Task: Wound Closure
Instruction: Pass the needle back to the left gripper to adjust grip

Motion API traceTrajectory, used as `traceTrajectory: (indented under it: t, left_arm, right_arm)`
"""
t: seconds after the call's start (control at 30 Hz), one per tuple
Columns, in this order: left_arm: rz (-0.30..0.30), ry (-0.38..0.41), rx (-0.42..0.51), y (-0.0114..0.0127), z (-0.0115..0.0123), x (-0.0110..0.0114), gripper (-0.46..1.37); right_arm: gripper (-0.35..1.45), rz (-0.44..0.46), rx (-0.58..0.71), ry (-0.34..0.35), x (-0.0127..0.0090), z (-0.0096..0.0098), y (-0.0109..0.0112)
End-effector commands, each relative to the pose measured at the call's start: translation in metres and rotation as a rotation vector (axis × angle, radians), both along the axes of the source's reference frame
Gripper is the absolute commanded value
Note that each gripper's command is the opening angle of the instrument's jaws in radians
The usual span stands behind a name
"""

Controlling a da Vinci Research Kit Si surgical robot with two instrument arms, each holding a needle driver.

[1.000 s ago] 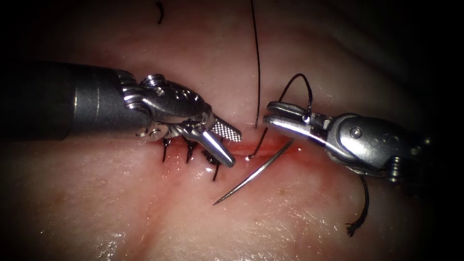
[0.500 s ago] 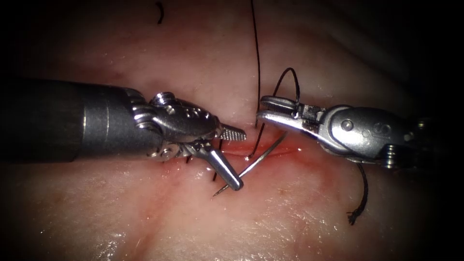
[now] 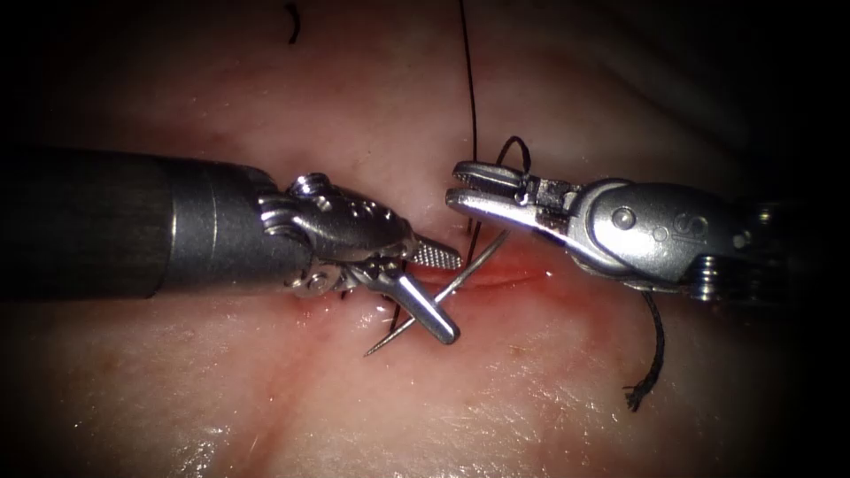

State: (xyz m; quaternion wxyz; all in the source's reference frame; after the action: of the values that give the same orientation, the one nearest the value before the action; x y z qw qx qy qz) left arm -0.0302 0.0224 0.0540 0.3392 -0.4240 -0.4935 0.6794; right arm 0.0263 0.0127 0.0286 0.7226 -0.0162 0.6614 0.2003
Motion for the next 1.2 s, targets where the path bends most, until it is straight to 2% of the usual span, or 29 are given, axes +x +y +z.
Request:
traceTrajectory:
  t: [0.03, 0.07, 0.13, 0.17, 0.3, 0.4, 0.53, 0.6, 0.67, 0.8, 0.93, 1.2]
  left_arm:
    - [0.02, -0.025, 0.013, -0.0002, 0.0, 0.0001, 0.03]
    - [0.032, -0.04, 0.03, -0.0004, 0.0, 0.0002, -0.08]
    - [0.048, -0.057, 0.067, -0.0006, 0.0, 0.0002, -0.17]
    - [0.049, -0.053, 0.094, -0.0006, 0.0, 0.0002, -0.35]
    - [0.05, -0.021, 0.225, -0.0009, -0.0002, 0.0002, -0.35]
    - [0.047, -0.009, 0.257, -0.001, -0.0005, 0.0001, -0.35]
    - [0.035, -0.015, 0.259, -0.0011, -0.0007, -0.0002, -0.35]
    - [0.002, -0.011, 0.254, -0.0011, -0.001, -0.0004, -0.35]
    - [-0.013, -0.011, 0.26, -0.0011, -0.0012, -0.0004, -0.35]
    - [-0.048, -0.031, 0.246, -0.0009, -0.0014, -0.0008, -0.35]
    - [-0.09, -0.043, 0.228, -0.0009, -0.0014, -0.0011, -0.35]
    - [-0.158, -0.04, 0.193, -0.0009, -0.0015, -0.0011, -0.35]
  right_arm:
    - [-0.35, 0.007, -0.002, 0.0, 0.0, 0.0, 0.0]
    - [-0.35, 0.007, -0.002, 0.0, 0.0, 0.0, 0.0]
    - [-0.35, 0.007, -0.002, 0.0, 0.0, 0.0, -0.0001]
    - [-0.35, 0.007, -0.002, 0.001, 0.0, 0.0, -0.0001]
    - [-0.35, 0.005, -0.003, 0.004, -0.0001, -0.0001, -0.0003]
    - [-0.35, 0.007, 0.014, 0.01, -0.0001, -0.0001, -0.0002]
    - [0.18, 0.017, 0.073, 0.034, -0.0004, 0.0, -0.0002]
    - [0.3, 0.031, 0.09, 0.029, -0.0007, 0.0002, -0.0003]
    - [0.3, 0.051, 0.097, 0.011, -0.0009, 0.0003, -0.0004]
    - [0.66, 0.076, 0.122, -0.004, -0.0013, 0.0008, -0.0006]
    - [0.71, 0.104, 0.164, -0.009, -0.0017, 0.0013, -0.0009]
    - [0.63, 0.18, 0.261, -0.027, -0.0032, 0.0019, -0.0015]
